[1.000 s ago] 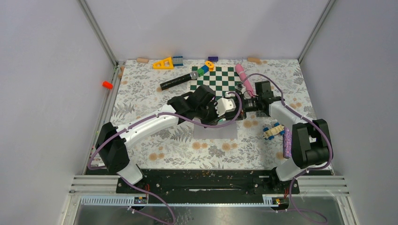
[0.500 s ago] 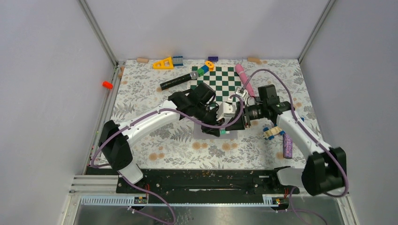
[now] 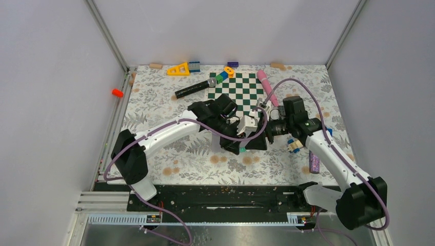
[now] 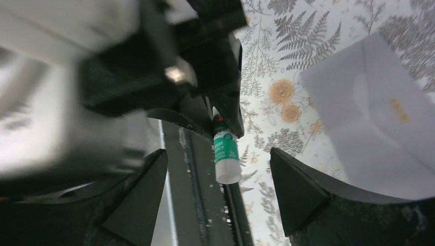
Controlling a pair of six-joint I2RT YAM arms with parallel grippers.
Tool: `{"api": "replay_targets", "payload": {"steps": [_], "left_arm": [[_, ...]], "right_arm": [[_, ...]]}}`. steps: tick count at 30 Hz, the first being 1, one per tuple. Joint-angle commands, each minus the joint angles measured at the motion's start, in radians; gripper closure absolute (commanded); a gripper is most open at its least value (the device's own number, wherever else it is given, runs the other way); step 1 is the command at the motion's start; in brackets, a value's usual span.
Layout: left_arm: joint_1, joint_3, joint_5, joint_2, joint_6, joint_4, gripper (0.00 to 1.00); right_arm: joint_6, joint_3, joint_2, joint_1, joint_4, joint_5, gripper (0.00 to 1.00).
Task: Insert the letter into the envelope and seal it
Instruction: Screw the solid glue.
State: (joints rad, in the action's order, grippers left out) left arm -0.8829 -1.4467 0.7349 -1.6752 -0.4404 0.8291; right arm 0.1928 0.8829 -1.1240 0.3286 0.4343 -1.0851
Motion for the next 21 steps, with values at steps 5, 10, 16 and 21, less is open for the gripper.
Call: {"api": "replay_targets", "payload": {"steps": [5, 10, 16, 21], "left_arm": [[0.009, 0.007, -0.075, 0.068, 0.046, -0.096, 1.0], [0.028, 0.008, -0.062, 0.068, 0.067, -0.11, 1.0], [0.033, 0.027, -0.163, 0.085, 0.1, -0.162, 1.0], [0.033, 0.051, -0.297, 0.106, 0.118, -0.216, 1.0]], "right_arm": [[-0.254, 0.065, -0.128, -0.02, -0.026, -0.058, 0.27], [-0.247, -0.013, -0.082, -0.02, -0.135, -0.034, 0.3], [-0.32, 0.013, -0.137, -0.023, -0.111, -0.018, 0.33], [-0.394, 0.049, -0.224, -0.075, -0.09, -0.082, 0.34]]}}
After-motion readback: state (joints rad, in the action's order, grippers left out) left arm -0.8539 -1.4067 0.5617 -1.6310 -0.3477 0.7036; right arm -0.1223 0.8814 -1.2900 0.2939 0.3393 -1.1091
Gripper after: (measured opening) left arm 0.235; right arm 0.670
